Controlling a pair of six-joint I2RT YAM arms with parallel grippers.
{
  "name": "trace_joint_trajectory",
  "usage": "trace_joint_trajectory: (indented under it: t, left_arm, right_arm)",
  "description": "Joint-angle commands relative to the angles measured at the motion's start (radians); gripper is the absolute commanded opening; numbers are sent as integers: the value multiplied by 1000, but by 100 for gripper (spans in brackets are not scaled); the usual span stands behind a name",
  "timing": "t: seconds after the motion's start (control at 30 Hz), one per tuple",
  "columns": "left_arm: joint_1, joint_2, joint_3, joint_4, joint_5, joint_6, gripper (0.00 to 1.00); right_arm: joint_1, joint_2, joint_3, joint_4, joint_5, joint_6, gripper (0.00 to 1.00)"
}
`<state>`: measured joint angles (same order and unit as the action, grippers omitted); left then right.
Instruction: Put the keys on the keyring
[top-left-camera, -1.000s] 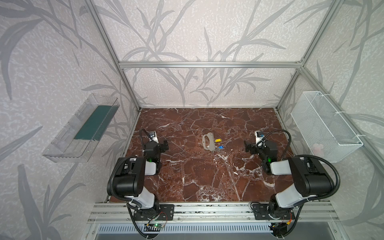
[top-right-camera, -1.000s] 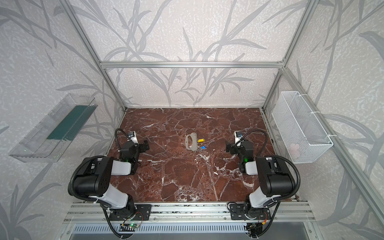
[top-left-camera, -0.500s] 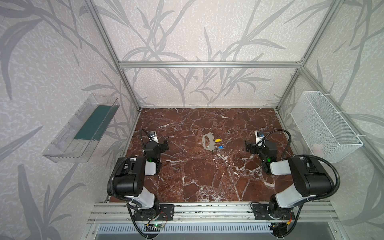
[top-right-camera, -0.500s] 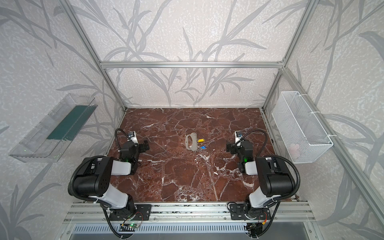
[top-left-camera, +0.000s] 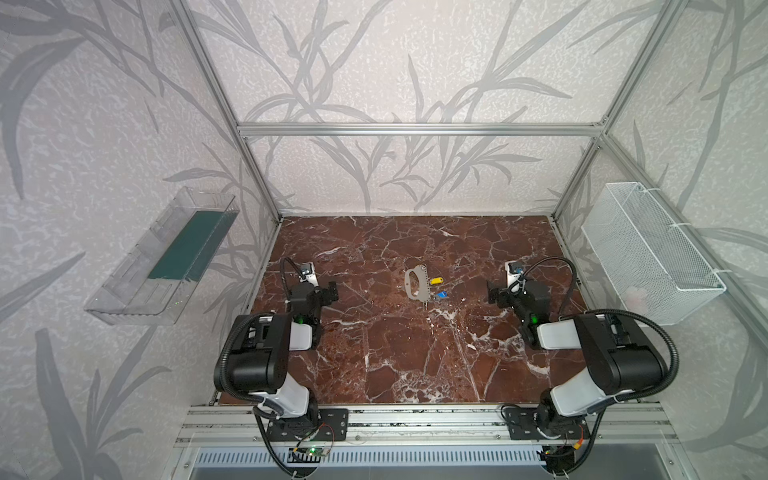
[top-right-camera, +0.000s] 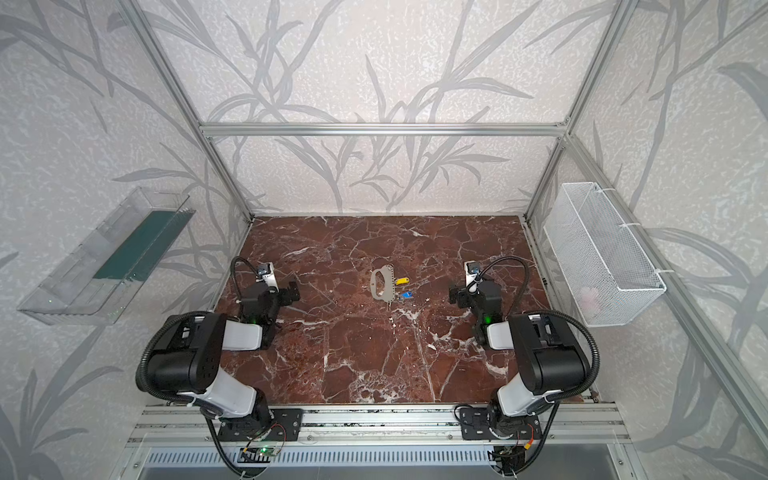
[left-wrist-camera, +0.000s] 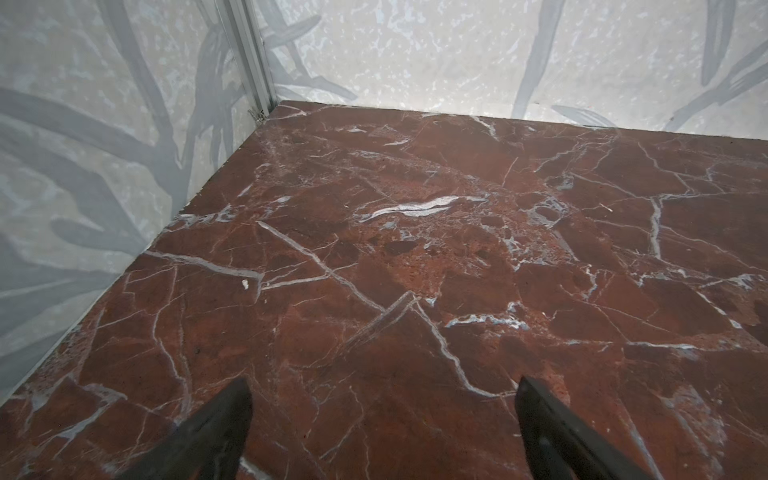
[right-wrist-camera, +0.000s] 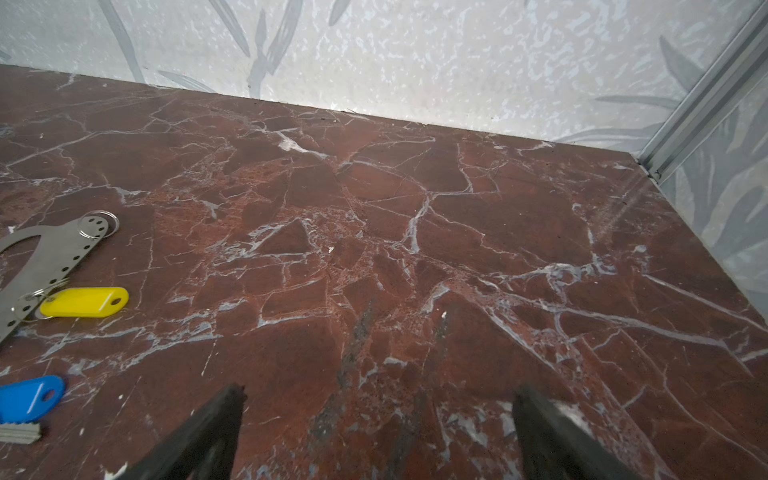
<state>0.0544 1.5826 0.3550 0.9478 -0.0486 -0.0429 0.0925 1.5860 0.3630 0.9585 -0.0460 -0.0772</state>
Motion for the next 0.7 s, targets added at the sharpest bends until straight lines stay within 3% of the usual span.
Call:
trace_joint_trajectory:
  t: [0.0,0.47,0.5,0.57,0.67]
  left_arm:
    - [-4,-16,18,-1,33,18,99]
    - [-3,-16,18,-1,33,18,99]
    - [-3,-17,19,-1,32,18,99]
    - [-3,-17,18,-1,33,18,99]
    - [-1,-17,19,-1,34,18,99]
  right_arm:
    - [-5,5,20,9,-9,-5,99]
    - [-5,1,10,24,-6,-6,99]
    - [-8,0,8,27,-43,-6,99]
    - [-57,8,-21,102,-277,-28,99]
    - [-66,7,-15,86,-288,-21,99]
